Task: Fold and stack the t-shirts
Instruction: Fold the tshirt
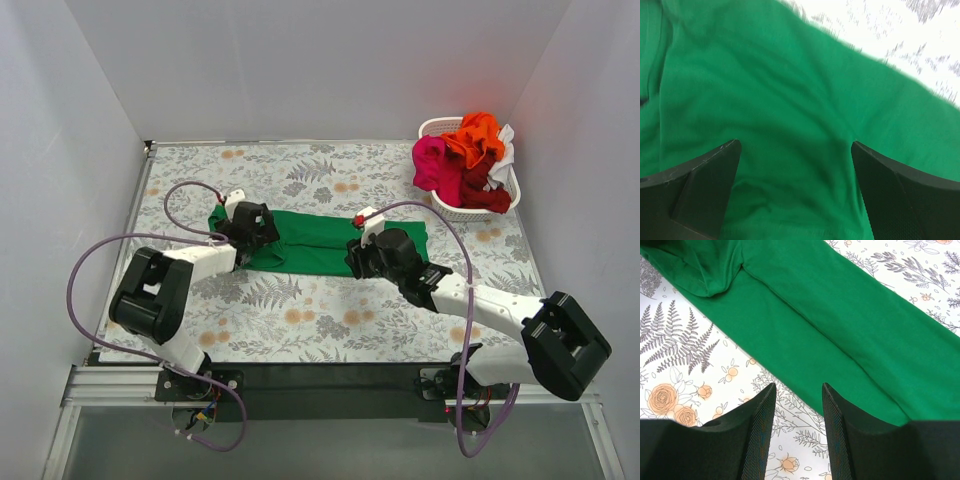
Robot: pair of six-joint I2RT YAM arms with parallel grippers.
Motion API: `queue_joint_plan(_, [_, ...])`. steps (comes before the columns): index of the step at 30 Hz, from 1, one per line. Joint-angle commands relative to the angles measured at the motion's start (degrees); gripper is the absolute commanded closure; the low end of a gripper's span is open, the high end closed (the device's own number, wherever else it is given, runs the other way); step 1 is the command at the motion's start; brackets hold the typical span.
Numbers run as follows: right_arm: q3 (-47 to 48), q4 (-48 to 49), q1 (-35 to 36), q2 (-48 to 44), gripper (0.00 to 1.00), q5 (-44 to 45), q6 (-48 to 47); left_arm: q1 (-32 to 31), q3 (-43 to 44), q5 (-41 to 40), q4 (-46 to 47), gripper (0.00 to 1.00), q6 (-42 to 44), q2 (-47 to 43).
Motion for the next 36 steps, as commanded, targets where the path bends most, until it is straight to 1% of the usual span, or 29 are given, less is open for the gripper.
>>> queue_joint_plan(1, [0.6,1.6,-0.4,0.6,0.62,0.5,0.4,-1.2,-3.3,-1.6,-0.7,0.15,-1.9,-5.5])
queue_joint_plan(9, [1.2,1.6,-1.2,2.4,0.62,0.5,0.3,-1.9,-11.6,-5.0,-6.2,0.15,-3.9,-13.0])
queue_joint_plan(10, [1.4,1.6,-1.3,2.7,0.62,0.5,0.3,-1.9,-13.0,-4.9,-6.7,0.15,-4.1,-15.7])
queue_joint_plan(12, [1.5,1.6,-1.8,3.0,0.62,0.4,0.3,-1.9,-14.0,-4.8,-7.3,0.15,-4.4,-18.0])
queue_joint_plan(16, [1.8,1.7,-2.7,2.7,0.62,0.5,0.4,-1.9,-14.8,-5.6,-9.3,0.15,-5.0,-22.1])
queue_joint_plan(19, [1.8,1.6,-4.4,1.9,0.62,0.4,0.9,-1.9,-12.7,-4.9,-10.2,0.15,-4.6,-22.9])
queue_joint_plan(21, [2.0,1.6,-7.0,1.4,0.62,-0.5,1.2,-1.9,-10.5,-4.5,-10.1,0.15,-5.0,-22.4])
queue_joint_plan(25, [2.4,1.6,-12.5,1.7,0.62,-3.3,2.7,-1.9,-6.2,-3.5,-9.2,0.14,-5.3,-17.2])
queue_joint_plan(26, [2.6,1.6,-14.7,2.1,0.62,-3.9,2.9,-1.9,-5.0,-2.9,-9.2,0.14,-5.4,-15.2])
queue_joint_plan(27, [2.9,1.6,-15.8,3.0,0.62,-5.0,3.1,-1.9,-2.9,-2.4,-8.5,0.14,-5.5,-11.4])
queue_joint_plan(29, [3.2,1.6,-18.4,4.3,0.62,-5.2,3.1,-1.8,-0.5,-1.2,-8.4,0.13,-5.9,-7.3])
queue_joint_plan(30, [3.5,1.6,-19.2,5.8,0.62,-5.5,3.0,-1.8,1.1,-0.8,-7.8,0.13,-6.0,-3.9])
queue_joint_plan(32, [4.4,1.6,-21.6,7.4,0.62,-6.1,2.9,-1.5,2.6,0.1,-7.1,0.12,-6.0,-1.0])
queue_joint_plan(33, [4.7,1.6,-22.3,8.9,0.62,-6.2,3.1,-1.2,3.3,0.5,-7.0,0.12,-6.0,2.0])
queue_joint_plan(36, [6.2,1.7,-25.1,12.9,0.62,-7.2,3.4,-0.2,5.7,2.9,-7.1,0.12,-5.9,5.9])
